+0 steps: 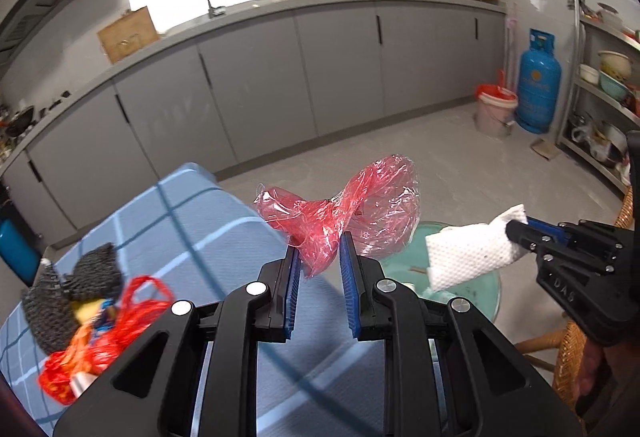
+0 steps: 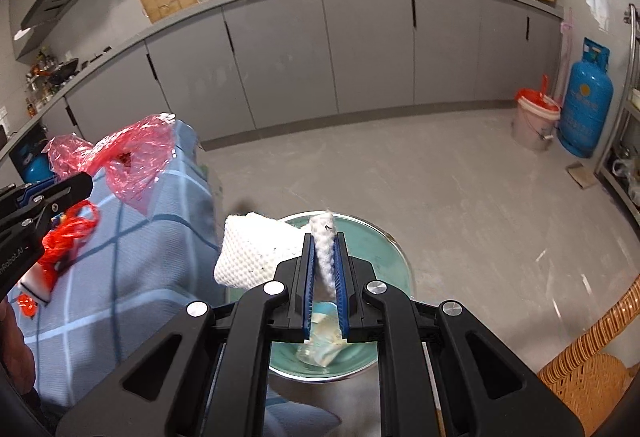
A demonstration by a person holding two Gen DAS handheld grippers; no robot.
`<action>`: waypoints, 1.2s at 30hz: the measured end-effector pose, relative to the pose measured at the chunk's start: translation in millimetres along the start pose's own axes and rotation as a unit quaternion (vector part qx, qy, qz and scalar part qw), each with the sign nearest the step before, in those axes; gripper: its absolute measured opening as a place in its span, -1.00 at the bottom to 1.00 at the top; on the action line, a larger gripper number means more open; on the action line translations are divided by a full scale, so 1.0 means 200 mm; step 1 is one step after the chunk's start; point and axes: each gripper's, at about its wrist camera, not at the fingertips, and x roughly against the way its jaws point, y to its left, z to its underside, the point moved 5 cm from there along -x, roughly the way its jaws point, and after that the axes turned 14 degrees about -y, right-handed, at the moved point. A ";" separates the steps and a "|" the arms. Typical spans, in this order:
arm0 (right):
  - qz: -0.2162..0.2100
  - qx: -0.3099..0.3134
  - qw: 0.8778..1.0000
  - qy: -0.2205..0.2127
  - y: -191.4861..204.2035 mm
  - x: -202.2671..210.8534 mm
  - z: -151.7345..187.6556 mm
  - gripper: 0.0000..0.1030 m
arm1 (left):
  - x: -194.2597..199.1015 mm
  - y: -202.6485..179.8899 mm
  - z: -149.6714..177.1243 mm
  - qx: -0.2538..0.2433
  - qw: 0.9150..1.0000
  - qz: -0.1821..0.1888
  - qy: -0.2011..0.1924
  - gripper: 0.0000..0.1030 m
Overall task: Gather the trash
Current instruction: 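Carry the pink bag and mesh cloth to the teal basin and release both, then move both open tools back over the remaining trash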
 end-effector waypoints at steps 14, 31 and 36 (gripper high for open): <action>0.019 -0.008 0.999 0.038 -0.12 -0.15 0.13 -0.75 | -0.27 -0.20 0.16 -0.008 0.997 0.054 0.062 -0.54; 0.026 -0.031 0.999 0.025 -0.17 -0.15 0.13 0.34 | -0.24 -0.04 0.15 0.006 0.998 0.011 0.058 0.61; 0.016 -0.027 0.999 0.021 -0.11 -0.14 0.10 0.46 | -0.17 0.11 0.15 0.015 0.998 -0.023 0.052 0.71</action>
